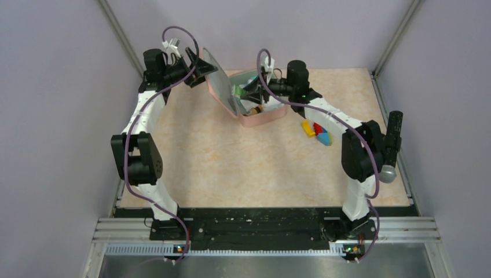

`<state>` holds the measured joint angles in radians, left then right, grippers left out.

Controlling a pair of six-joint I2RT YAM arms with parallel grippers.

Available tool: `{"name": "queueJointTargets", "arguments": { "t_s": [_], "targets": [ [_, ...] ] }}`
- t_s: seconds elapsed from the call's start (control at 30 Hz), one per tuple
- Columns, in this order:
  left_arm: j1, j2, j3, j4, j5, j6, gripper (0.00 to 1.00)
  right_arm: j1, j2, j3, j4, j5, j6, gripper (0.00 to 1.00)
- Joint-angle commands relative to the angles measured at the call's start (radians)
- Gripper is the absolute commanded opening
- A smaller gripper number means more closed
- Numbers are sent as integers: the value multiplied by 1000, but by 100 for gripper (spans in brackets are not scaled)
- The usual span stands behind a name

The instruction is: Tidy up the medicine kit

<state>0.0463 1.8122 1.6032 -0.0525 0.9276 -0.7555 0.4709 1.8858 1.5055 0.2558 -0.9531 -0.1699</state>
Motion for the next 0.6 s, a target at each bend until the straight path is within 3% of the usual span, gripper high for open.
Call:
{"name": "queueJointTargets", "arguments": {
  "t_s": [0.0, 0.13, 0.37, 0.57],
  "targets": [
    [4, 7, 62, 74, 25, 21, 99, 15, 84, 112, 328, 142, 353, 32],
    [4, 0, 62, 88, 27, 10, 99, 59, 141, 219, 298, 254, 381, 30],
    [3, -5, 60, 106, 40, 1, 99, 122, 207, 338, 185, 592, 493, 28],
    [2, -15, 51, 103, 40, 2, 99, 156, 248, 400, 161, 695, 583, 31]
  ]
}}
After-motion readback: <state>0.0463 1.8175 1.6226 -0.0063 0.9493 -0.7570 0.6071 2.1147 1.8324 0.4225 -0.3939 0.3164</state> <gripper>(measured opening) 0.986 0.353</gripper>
